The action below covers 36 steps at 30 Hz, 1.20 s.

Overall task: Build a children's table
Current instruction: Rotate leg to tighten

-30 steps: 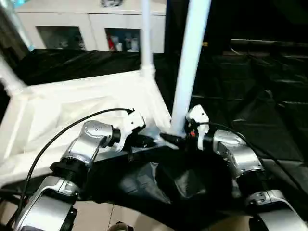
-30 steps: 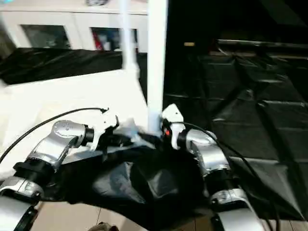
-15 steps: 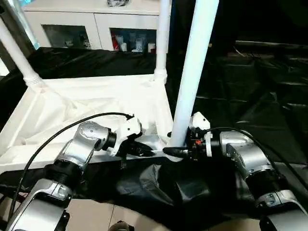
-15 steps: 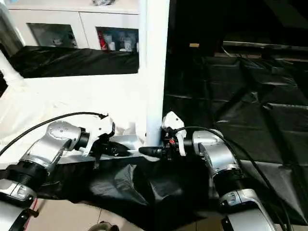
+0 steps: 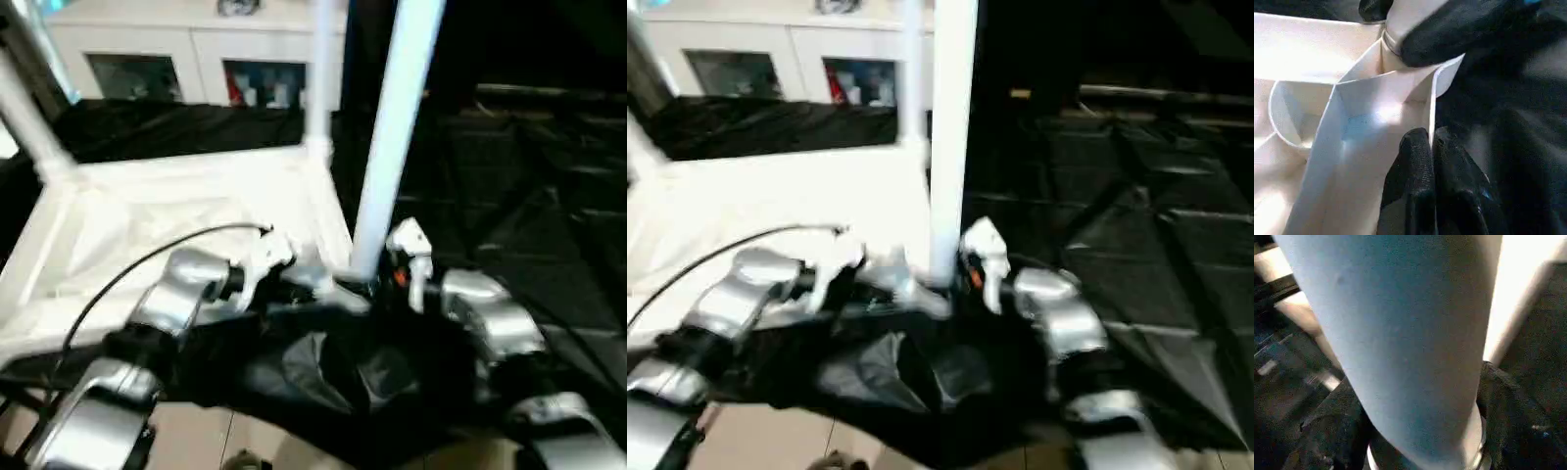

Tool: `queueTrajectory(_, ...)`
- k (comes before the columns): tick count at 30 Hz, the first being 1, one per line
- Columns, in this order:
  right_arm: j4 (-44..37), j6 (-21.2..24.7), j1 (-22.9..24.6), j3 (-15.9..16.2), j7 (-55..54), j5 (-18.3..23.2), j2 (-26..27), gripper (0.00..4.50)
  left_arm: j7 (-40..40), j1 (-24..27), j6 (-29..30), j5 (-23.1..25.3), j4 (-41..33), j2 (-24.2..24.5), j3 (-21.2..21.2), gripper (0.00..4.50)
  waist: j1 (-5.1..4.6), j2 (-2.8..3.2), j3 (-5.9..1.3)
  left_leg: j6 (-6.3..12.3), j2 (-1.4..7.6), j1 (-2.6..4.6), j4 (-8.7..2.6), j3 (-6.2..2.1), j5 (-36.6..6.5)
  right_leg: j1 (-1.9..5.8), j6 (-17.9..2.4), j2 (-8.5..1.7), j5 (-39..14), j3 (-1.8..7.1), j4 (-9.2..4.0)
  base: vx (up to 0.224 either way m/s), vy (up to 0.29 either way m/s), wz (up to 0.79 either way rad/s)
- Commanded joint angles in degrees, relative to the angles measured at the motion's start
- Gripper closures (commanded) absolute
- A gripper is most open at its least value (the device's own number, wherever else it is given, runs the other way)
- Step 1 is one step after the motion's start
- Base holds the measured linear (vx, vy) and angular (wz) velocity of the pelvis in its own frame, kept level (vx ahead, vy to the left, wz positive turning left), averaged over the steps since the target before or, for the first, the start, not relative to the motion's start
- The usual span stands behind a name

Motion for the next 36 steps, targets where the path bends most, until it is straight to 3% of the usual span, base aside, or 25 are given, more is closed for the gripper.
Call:
queueTrajectory(1,2.8,0.2,-1.1,2.0,-6.2,-0.1,6.3,1.88,6.8,-3.9,0.3,-0.8,0.0,-4.6,1.0,4.50,-0.20,-0.27,-3.69,-0.84,1.28,1.35,-4.46,-0.91,-15.6,2.10,-11.3,-3.09,-15.8,2.24,-4.68,0.000,0.000,0.00)
queueTrajectory(4,4.4,0.6,-2.0,0.7,-10.9,0.2,8.5,1.89,9.5,-4.7,0.6,-0.5,1.0,-6.0,1.4,4.50,-0.61,-0.23,-3.88,-0.65,1.12,1.16,-4.36,-0.93,-14.4,2.35,-11.8,-2.91,-12.3,2.14,-4.39,0.000,0.000,0.00)
queueTrajectory(6,5.4,-1.0,-3.0,1.0,-13.8,-0.5,11.7,1.89,11.3,-5.6,0.1,-0.4,1.9,-8.0,1.6,4.50,-0.70,0.11,-4.01,-0.06,1.01,1.02,-4.26,-0.89,-13.0,2.44,-12.4,-2.75,-8.8,2.07,-4.15,0.000,0.000,0.00)
queueTrajectory(7,5.4,-1.1,-3.0,1.0,-13.7,-0.5,11.8,1.33,11.3,-5.6,0.1,-0.4,1.9,-8.0,1.6,4.50,-0.68,0.08,-4.08,0.05,1.00,1.08,-4.20,-0.88,-12.9,2.50,-12.6,-2.78,-8.3,2.04,-4.11,0.000,0.000,0.00)
queueTrajectory(10,4.5,-1.4,-3.1,0.5,-10.6,1.4,13.2,1.13,10.6,-5.7,-0.5,-0.3,2.0,-8.4,1.3,4.50,-0.63,0.17,-4.04,1.10,1.05,1.00,-4.19,-0.85,-12.9,2.70,-13.2,-2.77,-6.5,2.03,-4.01,0.000,0.000,0.00)
queueTrajectory(13,3.8,-2.1,-2.9,2.1,-8.6,-0.5,11.0,0.72,8.8,-5.1,-1.4,-0.2,1.7,-7.2,0.8,4.50,-0.63,0.28,-3.99,1.04,1.13,1.10,-4.25,-0.85,-13.7,2.66,-13.4,-2.75,-6.9,2.02,-4.08,0.000,0.000,0.00)
queueTrajectory(19,-1.0,-3.6,-0.1,5.9,3.5,-1.8,2.9,0.68,4.8,-3.6,-3.8,0.5,1.1,-4.7,-0.4,4.50,-0.32,0.26,-4.08,1.97,1.14,1.02,-3.96,-0.76,-12.3,2.94,-13.7,-2.68,-4.6,1.97,-3.92,0.000,0.000,0.00)
queueTrajectory(22,-5.3,-3.5,2.0,5.5,10.0,-0.7,-3.0,0.68,1.5,-2.5,-5.0,0.4,-0.1,-3.3,-1.3,4.50,0.22,0.15,-4.13,3.32,1.28,0.88,-3.73,-0.66,-11.1,3.10,-14.2,-2.68,-2.7,1.92,-3.68,0.000,0.000,0.00)
queueTrajectory(23,-6.3,-3.4,2.5,5.4,11.5,-0.3,-4.3,0.68,1.1,-2.4,-5.1,0.4,-0.2,-3.2,-1.4,4.50,0.52,0.45,-4.20,3.70,1.39,0.99,-3.56,-0.63,-11.0,3.06,-14.4,-2.69,-2.2,1.96,-3.55,0.000,0.000,0.00)
queueTrajectory(24,-6.3,-3.4,2.5,5.4,11.5,-0.3,-4.3,0.68,1.1,-2.4,-5.1,0.4,-0.2,-3.2,-1.4,4.50,0.62,0.22,-4.08,4.01,1.32,0.95,-3.58,-0.53,-11.3,2.95,-14.5,-2.67,-2.8,1.95,-3.72,0.000,0.000,0.00)
queueTrajectory(31,-13.1,-0.7,6.1,4.9,21.5,2.5,-14.4,0.68,0.2,-2.3,-5.7,0.7,0.5,-2.2,-1.5,4.50,1.21,-0.22,-3.92,3.61,1.49,1.18,-3.68,-0.60,-13.0,2.74,-13.6,-2.78,-8.4,2.05,-4.23,0.000,0.000,0.00)
queueTrajectory(36,-12.7,-0.8,5.8,2.5,21.6,2.8,-16.9,0.68,-0.1,-2.1,-6.1,0.6,0.4,-2.1,-1.4,4.50,1.35,-0.45,-3.91,3.73,1.33,0.91,-3.64,-0.64,-12.5,2.77,-13.1,-2.92,-10.2,1.93,-4.33,0.000,0.000,0.00)
